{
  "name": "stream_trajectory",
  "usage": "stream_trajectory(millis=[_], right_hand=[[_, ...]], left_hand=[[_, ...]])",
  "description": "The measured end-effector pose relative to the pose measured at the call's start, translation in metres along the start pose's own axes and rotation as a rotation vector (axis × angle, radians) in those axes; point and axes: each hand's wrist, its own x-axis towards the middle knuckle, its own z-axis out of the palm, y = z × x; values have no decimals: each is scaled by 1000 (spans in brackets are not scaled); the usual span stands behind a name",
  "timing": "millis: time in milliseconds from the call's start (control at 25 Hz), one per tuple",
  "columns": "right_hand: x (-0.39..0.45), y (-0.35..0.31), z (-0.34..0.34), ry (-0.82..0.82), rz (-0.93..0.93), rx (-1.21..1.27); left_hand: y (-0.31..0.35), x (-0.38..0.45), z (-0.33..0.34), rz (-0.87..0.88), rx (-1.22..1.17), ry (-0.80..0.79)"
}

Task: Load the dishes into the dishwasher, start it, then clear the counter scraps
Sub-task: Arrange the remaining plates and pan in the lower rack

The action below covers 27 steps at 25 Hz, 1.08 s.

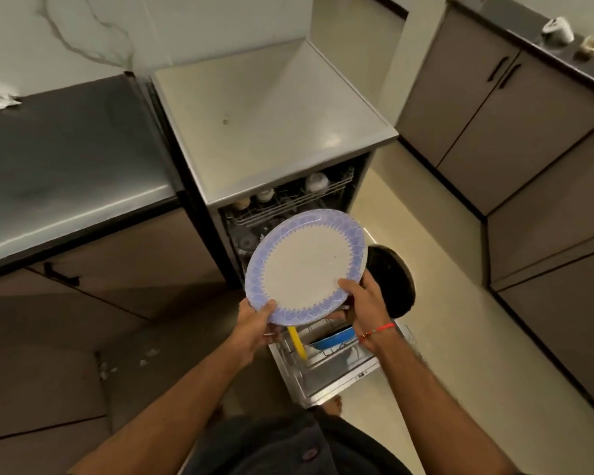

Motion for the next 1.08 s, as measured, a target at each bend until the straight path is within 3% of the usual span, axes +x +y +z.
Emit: stream_trajectory(millis=[280,480,720,920,1080], right_hand=[[100,-3,-91,188,-1,-119],[184,47,-111,315,-61,-300],[283,115,-138,367,-172,-581],[285,131,-194,436,-350,-757],[272,136,-230,460,-320,-826]], left_hand=[[17,65,100,-94,244,-173],[2,152,145,-175,393,-241],[-40,272,175,-189,454,-152],[-86,312,189,-208,440,-168],[-117,308,206,-200,443,-227]])
